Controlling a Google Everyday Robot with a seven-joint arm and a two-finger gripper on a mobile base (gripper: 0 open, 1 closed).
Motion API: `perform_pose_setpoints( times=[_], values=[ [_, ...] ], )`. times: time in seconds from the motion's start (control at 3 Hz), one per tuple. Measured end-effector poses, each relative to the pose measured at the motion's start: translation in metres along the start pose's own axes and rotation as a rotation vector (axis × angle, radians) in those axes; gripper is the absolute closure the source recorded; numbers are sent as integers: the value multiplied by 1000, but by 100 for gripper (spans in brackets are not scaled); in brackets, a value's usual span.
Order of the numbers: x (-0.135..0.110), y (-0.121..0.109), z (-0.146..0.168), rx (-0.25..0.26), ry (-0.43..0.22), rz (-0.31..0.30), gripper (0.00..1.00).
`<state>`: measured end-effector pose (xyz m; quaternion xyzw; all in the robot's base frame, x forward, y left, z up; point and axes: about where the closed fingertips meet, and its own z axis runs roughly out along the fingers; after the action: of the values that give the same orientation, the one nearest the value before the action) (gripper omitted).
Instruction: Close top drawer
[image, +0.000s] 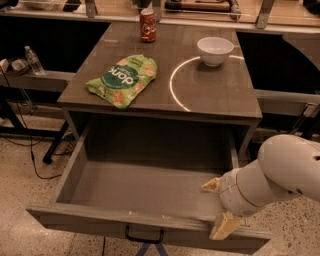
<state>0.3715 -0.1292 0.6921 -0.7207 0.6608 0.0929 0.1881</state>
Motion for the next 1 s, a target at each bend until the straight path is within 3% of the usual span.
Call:
perform_pose_setpoints(
  times=[0.33, 0.67, 1.0],
  values=[
    [-13, -17, -1, 29, -23, -10, 63],
    [-21, -31, -4, 51, -27, -16, 94],
    [-37, -58, -12, 95, -31, -15, 100]
  ],
)
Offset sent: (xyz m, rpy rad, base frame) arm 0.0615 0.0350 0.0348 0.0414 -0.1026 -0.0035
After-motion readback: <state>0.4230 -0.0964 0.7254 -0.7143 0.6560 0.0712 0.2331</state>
